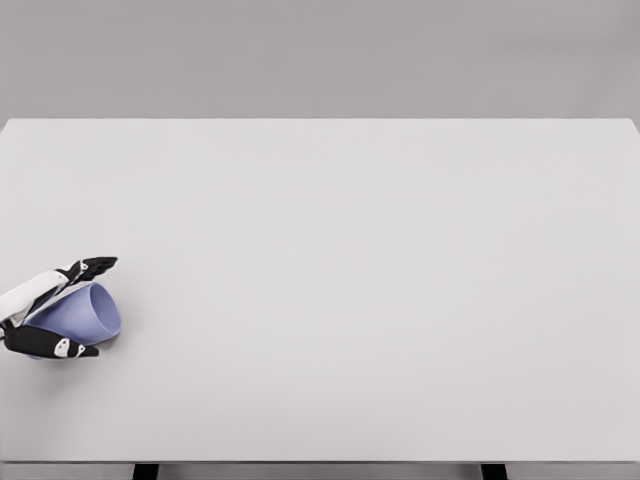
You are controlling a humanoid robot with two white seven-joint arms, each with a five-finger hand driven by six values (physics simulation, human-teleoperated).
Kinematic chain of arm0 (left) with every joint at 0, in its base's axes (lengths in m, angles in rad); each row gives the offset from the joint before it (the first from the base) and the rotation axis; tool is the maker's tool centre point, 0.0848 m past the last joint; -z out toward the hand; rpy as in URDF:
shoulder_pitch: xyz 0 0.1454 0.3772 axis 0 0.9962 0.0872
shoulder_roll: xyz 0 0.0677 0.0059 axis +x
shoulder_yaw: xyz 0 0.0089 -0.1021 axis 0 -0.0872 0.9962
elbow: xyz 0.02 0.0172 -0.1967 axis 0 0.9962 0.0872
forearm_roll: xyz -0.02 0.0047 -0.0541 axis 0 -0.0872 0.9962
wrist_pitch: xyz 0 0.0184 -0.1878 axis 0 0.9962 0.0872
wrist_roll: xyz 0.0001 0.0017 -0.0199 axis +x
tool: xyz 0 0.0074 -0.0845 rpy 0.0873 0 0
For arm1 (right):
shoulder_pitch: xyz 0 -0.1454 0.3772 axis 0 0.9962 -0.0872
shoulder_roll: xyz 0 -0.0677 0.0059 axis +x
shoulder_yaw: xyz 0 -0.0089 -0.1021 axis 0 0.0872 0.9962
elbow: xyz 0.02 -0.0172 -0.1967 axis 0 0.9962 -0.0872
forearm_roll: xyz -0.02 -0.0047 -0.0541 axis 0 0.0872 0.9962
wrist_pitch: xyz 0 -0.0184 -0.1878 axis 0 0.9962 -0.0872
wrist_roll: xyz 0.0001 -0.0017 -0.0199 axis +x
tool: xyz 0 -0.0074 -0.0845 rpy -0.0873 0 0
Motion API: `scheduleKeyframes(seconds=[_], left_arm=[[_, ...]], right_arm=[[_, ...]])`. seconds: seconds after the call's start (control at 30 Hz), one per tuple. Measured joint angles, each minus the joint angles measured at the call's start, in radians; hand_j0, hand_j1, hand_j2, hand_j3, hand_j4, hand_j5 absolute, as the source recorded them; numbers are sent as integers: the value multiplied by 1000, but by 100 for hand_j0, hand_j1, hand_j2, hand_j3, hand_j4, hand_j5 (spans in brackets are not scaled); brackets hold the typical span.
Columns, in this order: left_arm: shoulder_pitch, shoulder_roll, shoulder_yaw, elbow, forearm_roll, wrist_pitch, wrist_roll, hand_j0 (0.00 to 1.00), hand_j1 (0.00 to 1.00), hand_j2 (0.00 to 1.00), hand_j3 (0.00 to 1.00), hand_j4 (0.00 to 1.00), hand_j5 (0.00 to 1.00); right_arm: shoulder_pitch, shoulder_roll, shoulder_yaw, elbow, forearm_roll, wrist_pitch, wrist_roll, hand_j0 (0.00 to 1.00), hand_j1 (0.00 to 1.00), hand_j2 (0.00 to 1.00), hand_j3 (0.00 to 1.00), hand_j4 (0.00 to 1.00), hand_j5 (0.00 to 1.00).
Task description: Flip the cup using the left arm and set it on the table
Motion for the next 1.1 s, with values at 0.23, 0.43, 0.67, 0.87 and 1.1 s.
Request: scheduleKeyframes(seconds=[0.23, 0.43, 0.67, 0.87, 1.1], left_arm=[[0, -3, 0, 0, 0, 2, 8, 100, 100, 100, 100, 100, 100], [9, -10, -1, 0, 0, 5, 9, 100, 100, 100, 100, 100, 100], [11, -17, 6, -2, -3, 21, 8, 82, 82, 82, 82, 82, 82], [8, -20, 6, -2, -5, 21, 4, 56, 56, 56, 56, 56, 56], [-6, -23, 12, 3, -1, -87, -7, 57, 57, 57, 57, 57, 57]], right_arm=[[0, 0, 0, 0, 0, 0, 0, 100, 100, 100, 100, 100, 100], [0, 0, 0, 0, 0, 0, 0, 100, 100, 100, 100, 100, 100], [0, 0, 0, 0, 0, 0, 0, 100, 100, 100, 100, 100, 100], [0, 0, 0, 0, 0, 0, 0, 100, 100, 100, 100, 100, 100], [0, 0, 0, 0, 0, 0, 0, 100, 100, 100, 100, 100, 100]])
